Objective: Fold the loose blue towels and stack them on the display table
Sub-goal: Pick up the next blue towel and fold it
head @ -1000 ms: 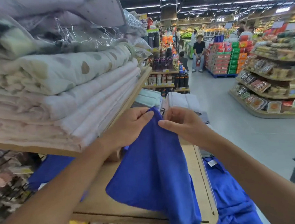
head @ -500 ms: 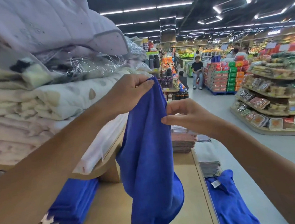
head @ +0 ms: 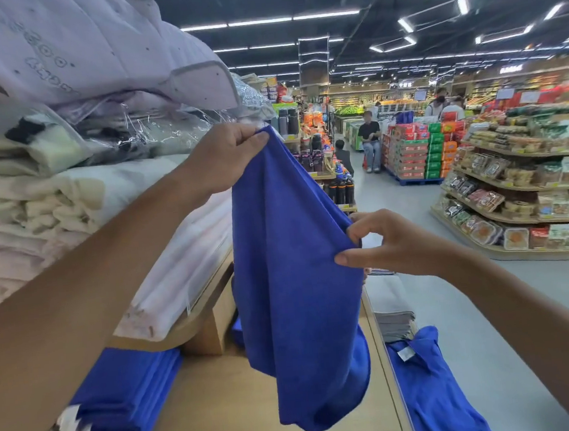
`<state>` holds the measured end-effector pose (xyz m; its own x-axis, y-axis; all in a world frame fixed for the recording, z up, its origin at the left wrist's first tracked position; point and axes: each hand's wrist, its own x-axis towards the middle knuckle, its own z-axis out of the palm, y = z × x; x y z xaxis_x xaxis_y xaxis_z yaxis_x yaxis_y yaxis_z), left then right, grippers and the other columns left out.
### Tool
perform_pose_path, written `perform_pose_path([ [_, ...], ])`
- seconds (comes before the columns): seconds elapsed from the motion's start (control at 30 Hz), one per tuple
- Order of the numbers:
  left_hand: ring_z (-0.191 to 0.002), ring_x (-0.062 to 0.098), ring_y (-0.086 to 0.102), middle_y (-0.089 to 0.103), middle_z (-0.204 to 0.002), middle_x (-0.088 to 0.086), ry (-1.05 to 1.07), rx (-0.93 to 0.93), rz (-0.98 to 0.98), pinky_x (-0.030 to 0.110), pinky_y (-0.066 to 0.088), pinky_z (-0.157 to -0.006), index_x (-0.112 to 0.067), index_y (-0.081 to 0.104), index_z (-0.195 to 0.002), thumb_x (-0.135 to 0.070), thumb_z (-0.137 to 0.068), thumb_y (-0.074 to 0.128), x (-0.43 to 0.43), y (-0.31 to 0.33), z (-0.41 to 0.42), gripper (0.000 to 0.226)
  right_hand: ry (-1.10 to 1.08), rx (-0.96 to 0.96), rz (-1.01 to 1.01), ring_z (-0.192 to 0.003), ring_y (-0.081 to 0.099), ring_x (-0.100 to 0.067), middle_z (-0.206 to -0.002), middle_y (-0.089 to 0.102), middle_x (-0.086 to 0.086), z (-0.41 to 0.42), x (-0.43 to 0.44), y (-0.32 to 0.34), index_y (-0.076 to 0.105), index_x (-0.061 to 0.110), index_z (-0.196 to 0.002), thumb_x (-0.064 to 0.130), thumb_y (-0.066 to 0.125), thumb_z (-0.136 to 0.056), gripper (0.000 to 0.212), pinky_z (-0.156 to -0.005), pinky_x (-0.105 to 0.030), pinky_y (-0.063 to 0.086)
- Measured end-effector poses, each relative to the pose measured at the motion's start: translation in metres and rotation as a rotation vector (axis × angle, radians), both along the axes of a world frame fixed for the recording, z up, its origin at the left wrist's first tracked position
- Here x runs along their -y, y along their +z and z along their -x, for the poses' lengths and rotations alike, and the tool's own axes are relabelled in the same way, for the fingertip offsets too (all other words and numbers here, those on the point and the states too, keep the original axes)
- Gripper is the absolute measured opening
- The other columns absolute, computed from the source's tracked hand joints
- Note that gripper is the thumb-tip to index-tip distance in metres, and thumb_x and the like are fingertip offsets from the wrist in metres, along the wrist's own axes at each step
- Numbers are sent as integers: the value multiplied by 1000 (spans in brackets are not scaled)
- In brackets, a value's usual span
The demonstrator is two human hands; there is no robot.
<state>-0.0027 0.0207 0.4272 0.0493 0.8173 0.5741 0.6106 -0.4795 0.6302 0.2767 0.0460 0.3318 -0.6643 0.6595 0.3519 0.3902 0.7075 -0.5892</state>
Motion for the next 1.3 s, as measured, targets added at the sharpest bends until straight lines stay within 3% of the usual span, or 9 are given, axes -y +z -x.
perform_pose_path([
  [0.2, -62, -1, 62, 72, -71, -17, 86, 58, -36, 16, 46, -58, -28, 75, -84, -32, -104, 52, -10, 4, -3, 30, -8, 120, 77, -84, 61, -42, -95, 63, -23, -32, 7, -6, 69, 5, -72, 59, 75, -76, 54, -69, -52, 48],
  [0.37, -64, 10, 52, 63, -75, -2, 131, 59, -76, 26, 40, -60, -14, 73, -87, -31, -105, 51, -13, 4, -1, 32, -79, 117, 198, -97, 68, -44, -102, 74, -22, -64, 12, -15, 78, 4, -101, 48, 71, -86, 47, -84, -62, 54],
  [0.5, -67, 17, 45, 53, -74, 7, 169, 30, -115, 31, 33, -64, 0, 68, -88, -28, -105, 49, -13, -3, -1, 37, -137, -25, 228, -83, 73, -26, -89, 77, -7, -87, 13, -15, 79, 5, -93, 37, 72, -83, 34, -69, -36, 60],
  [0.7, -69, 17, 45, 52, -75, 9, 179, 76, -82, 30, 33, -63, 8, 66, -94, -28, -105, 51, -10, -28, 2, 40, -320, -22, 95, -54, 37, -20, -60, 46, -29, -119, 12, -12, 62, -19, -78, 46, 72, -79, 66, -51, -29, 24],
  [0.83, -67, 17, 38, 43, -72, 8, 190, 113, -105, 30, 27, -61, 10, 61, -90, -31, -102, 51, 5, -47, 4, 44, -304, -162, 136, -55, 47, -12, -61, 54, -5, -133, 12, -14, 61, 3, -69, 26, 77, -86, 32, -50, -14, 37],
  [0.93, -65, 11, 40, 47, -68, 2, 168, 155, -150, 29, 31, -60, 1, 65, -84, -35, -98, 53, 29, -62, 6, 41, -126, -358, 341, -74, 67, -9, -81, 70, 1, -151, 8, -23, 70, 22, -83, 31, 79, -81, 13, -67, -21, 59],
  [1.07, -71, 8, 49, 61, -73, -8, 122, 305, -173, 34, 44, -67, -26, 75, -83, -42, -93, 60, 71, -88, 10, 24, -15, -399, 543, -110, 72, -21, -122, 73, -9, -198, -16, -48, 67, 12, -131, 32, 73, -96, 41, -90, -38, 59],
  [1.2, -70, -1, 55, 65, -70, -21, 130, 354, -135, 44, 56, -69, -41, 76, -87, -40, -96, 61, 112, -128, 16, 18, -127, -201, 398, -103, 75, -28, -113, 76, -12, -225, -26, -88, 70, 12, -125, 29, 72, -97, 33, -80, -50, 61],
  [1.3, -67, 1, 62, 72, -76, -17, 102, 415, -76, 33, 56, -58, -40, 77, -95, -40, -97, 60, 137, -165, 25, 17, -63, -107, 410, -94, 77, -30, -105, 77, -14, -217, -14, -109, 71, 7, -119, 24, 77, -94, 31, -74, -49, 63],
])
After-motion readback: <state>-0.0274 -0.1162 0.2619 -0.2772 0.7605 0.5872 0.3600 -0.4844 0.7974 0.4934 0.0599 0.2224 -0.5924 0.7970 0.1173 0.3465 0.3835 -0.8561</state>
